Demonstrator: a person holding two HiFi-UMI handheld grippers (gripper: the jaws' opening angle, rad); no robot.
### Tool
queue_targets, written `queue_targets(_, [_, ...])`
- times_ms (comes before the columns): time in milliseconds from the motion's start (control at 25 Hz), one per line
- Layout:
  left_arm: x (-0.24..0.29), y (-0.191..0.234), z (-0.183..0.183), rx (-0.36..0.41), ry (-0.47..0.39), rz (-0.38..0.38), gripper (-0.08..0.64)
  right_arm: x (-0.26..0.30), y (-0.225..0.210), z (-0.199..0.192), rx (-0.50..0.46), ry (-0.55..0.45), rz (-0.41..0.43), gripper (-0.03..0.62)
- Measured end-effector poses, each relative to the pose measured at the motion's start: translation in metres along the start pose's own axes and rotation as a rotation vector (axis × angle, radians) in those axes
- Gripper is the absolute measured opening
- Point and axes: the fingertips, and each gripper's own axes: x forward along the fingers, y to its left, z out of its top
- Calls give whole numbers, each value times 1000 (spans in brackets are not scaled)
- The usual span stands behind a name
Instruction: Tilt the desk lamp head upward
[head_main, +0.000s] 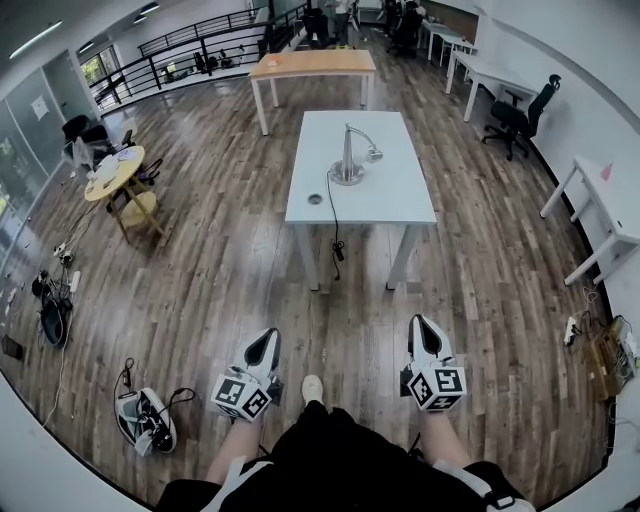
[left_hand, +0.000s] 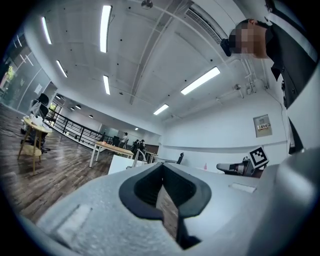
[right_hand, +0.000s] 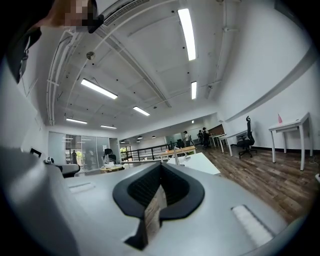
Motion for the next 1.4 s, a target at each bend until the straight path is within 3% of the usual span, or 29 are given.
queue_targets(200, [39,45,13,1,-26,-17,-2,50,4,15,-26,-23,-33,3])
queue_targets(440, [65,111,31,-9,-75,36,-2,114,18,23,-33,-30,-47,3])
queue_targets(680, [82,157,29,-49,-33,-9,-2,164,36,19,-33,-36,-55,3])
queue_targets(1080, [118,184,21,-84,-3,-46,-2,201,32,1,-13,10,-86,3])
queue_targets(1400, [160,210,28,-16,-36,16,-2,263,-6,14,-11,-9,-82,3])
